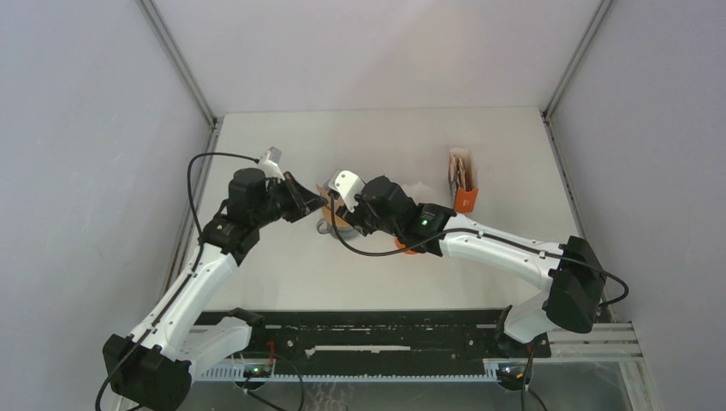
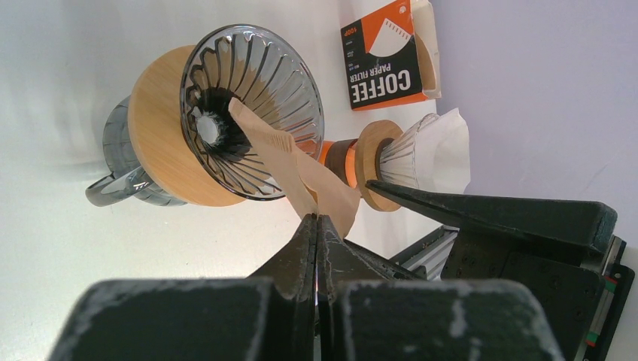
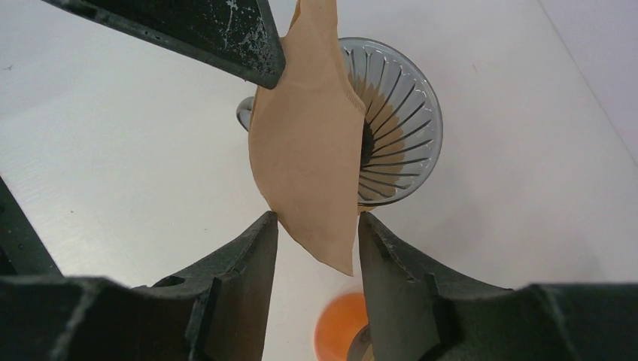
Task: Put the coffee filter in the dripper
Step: Place the coffee filter in the coffee dripper.
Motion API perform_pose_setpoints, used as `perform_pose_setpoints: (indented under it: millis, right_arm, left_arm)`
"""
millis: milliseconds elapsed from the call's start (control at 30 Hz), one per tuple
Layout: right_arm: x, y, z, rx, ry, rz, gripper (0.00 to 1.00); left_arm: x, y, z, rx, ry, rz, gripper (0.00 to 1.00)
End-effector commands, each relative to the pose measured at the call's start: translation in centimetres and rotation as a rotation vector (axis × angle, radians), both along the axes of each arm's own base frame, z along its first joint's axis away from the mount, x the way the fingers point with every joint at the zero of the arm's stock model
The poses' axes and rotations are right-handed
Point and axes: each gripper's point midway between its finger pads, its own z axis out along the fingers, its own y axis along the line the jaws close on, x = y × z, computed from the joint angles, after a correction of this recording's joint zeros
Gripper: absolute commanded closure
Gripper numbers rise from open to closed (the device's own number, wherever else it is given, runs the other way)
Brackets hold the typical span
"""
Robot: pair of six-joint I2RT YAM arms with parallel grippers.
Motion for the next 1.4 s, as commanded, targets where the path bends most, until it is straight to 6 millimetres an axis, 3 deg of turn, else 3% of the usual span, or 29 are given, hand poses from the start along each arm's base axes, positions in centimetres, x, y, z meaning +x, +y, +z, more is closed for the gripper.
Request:
perform_pose_setpoints:
  millis: [0, 367, 700, 900, 1100, 1367]
  right_arm:
    - [0.3, 0.4, 2.8, 0.070, -0.058, -0.006, 0.48]
    - [0.5, 0.7, 2.9, 0.082, -0.052, 0.007, 0.51]
    - [0.0, 1.7, 0.9, 0.038, -0.023, 0.066, 0.57]
    - [-0.2, 2.0, 0.0, 0.011, -0.026, 0.077, 0.57]
    - [-0.3, 2.5, 0.1, 0.014, -0.038, 0.088, 0.48]
    - [0.5, 2.7, 0.3, 0.013, -0.082, 0.057, 0.53]
  left_arm:
    - [0.1, -0.5, 2.5, -0.036, -0.073, -0.019, 1.00]
    - [0.1, -0.6, 2.6, -0.041, -0.071, -0.020, 1.00]
    - [0.2, -0.5, 2.8, -0.041, -0.079, -0.011, 1.00]
    - [0.1, -0.6, 2.9, -0.051, -0.080, -0.016, 1.00]
    - [0.1, -0.5, 3.0, -0.053, -0.082, -0.011, 1.00]
    - [-0.1, -0.5, 3.3, -0.060, -0.090, -0.013, 1.00]
